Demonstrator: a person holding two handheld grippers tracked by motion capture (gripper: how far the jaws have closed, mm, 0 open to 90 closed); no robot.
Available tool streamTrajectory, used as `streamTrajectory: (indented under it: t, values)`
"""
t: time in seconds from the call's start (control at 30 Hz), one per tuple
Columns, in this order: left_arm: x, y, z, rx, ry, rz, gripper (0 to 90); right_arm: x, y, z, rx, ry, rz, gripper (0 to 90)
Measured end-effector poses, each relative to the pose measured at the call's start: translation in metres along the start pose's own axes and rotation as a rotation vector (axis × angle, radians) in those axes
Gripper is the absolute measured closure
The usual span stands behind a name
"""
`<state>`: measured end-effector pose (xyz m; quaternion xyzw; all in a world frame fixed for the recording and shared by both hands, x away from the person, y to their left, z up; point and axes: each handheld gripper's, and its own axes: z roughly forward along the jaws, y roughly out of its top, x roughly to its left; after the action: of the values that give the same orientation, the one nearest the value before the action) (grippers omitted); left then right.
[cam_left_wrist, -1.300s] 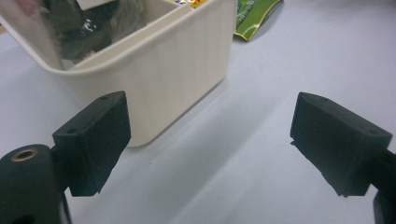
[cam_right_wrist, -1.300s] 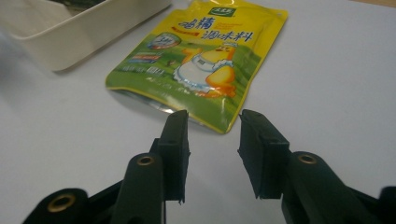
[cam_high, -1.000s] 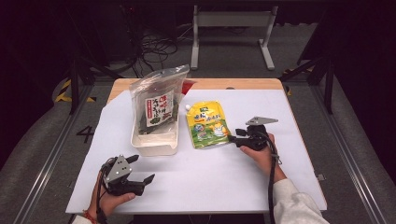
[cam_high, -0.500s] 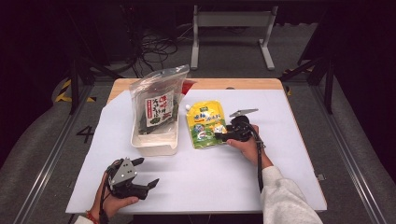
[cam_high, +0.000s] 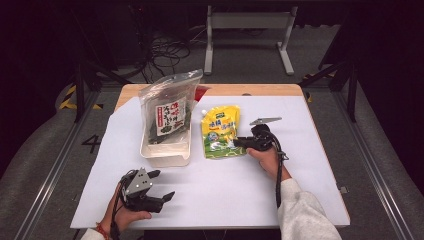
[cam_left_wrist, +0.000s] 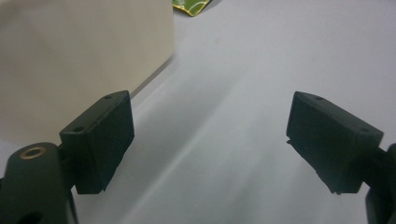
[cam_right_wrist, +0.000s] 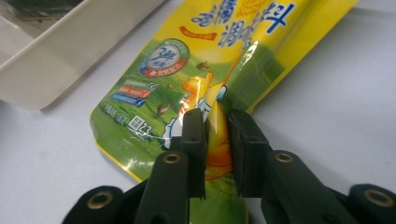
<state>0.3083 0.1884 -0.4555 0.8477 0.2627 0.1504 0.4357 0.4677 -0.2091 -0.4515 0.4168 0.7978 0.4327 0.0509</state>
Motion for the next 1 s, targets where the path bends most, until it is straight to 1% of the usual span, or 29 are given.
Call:
streamTrajectory:
  t: [0.03,0.07,0.1,0.17,0.2,0.23,0.27,0.3,0.33,0.37,0.4,0.43,0.5,0.57,0.6,0.63,0.67,0.73,0.77,0.8,0.87,0.9,0.97,1.0]
  values:
    - [-0.001,0.001,0.0,0.002,-0.01,0.0,15.4,0.002,-0.001,-0.001,-0.006,-0.001,-0.012,78.8]
    - [-0.002,0.001,0.0,-0.002,-0.02,0.0,14.7,0.006,-0.002,-0.002,-0.019,-0.018,-0.044,79.7]
    - [-0.002,0.001,0.0,-0.002,-0.028,0.003,14.7,0.011,-0.004,-0.004,-0.025,-0.027,-0.064,80.2]
    - [-0.005,0.002,-0.001,-0.012,-0.057,0.005,14.1,0.016,-0.009,-0.008,-0.029,-0.022,-0.077,80.6]
    - [-0.007,0.003,-0.001,-0.008,-0.067,0.003,13.8,0.017,-0.013,-0.012,-0.029,-0.014,-0.079,80.7]
    - [-0.007,0.003,-0.001,-0.008,-0.067,0.003,13.5,0.017,-0.013,-0.012,-0.029,-0.014,-0.079,80.7]
    - [-0.008,0.003,0.0,-0.005,-0.071,0.003,13.5,0.019,-0.018,-0.016,-0.028,-0.004,-0.078,80.7]
    - [-0.01,0.004,0.002,0.001,-0.083,-0.004,13.5,0.024,-0.026,-0.028,-0.036,0.01,-0.082,80.9]
    - [-0.013,0.006,0.005,0.012,-0.096,0.002,13.5,0.025,-0.029,-0.032,-0.035,0.017,-0.08,81.0]
    - [-0.013,0.006,0.005,0.012,-0.096,0.002,13.7,0.028,-0.033,-0.037,-0.033,0.03,-0.08,81.0]
    - [-0.014,0.007,0.007,0.016,-0.102,0.007,13.7,0.028,-0.033,-0.037,-0.033,0.03,-0.08,81.0]
    - [-0.016,0.008,0.008,0.019,-0.11,0.008,13.9,0.035,-0.042,-0.048,-0.028,0.049,-0.095,81.0]
    - [-0.02,0.011,0.014,0.029,-0.14,0.017,14.1,0.043,-0.052,-0.057,-0.02,0.074,-0.109,81.0]
    - [-0.024,0.014,0.02,0.043,-0.179,0.009,13.9,0.051,-0.062,-0.065,-0.017,0.098,-0.13,80.9]
    - [-0.026,0.015,0.024,0.049,-0.198,0.007,13.9,0.055,-0.07,-0.069,-0.01,0.121,-0.131,81.0]
    - [-0.026,0.015,0.024,0.049,-0.198,0.007,13.7,0.055,-0.07,-0.069,-0.01,0.121,-0.131,81.0]
    - [-0.027,0.017,0.027,0.054,-0.21,0.009,13.7,0.06,-0.075,-0.072,0.002,0.131,-0.144,81.0]
    - [-0.029,0.021,0.034,0.062,-0.232,0.009,13.3,0.069,-0.084,-0.076,0.017,0.134,-0.16,81.0]
    - [-0.03,0.024,0.039,0.068,-0.235,0.008,13.3,0.071,-0.086,-0.077,0.026,0.131,-0.171,80.9]
    - [-0.03,0.027,0.044,0.079,-0.236,0.011,13.3,0.075,-0.09,-0.077,0.034,0.111,-0.198,80.3]
    - [-0.03,0.033,0.057,0.093,-0.233,-0.005,13.3,0.074,-0.092,-0.077,0.031,0.109,-0.193,80.1]
    - [-0.029,0.036,0.061,0.096,-0.237,-0.013,12.5,0.074,-0.092,-0.077,0.036,0.11,-0.216,79.9]
    - [-0.027,0.044,0.074,0.102,-0.255,-0.043,12.0,0.075,-0.092,-0.077,0.036,0.107,-0.225,79.9]
    - [-0.026,0.047,0.078,0.107,-0.25,-0.056,11.0,0.075,-0.093,-0.077,0.03,0.108,-0.225,80.3]
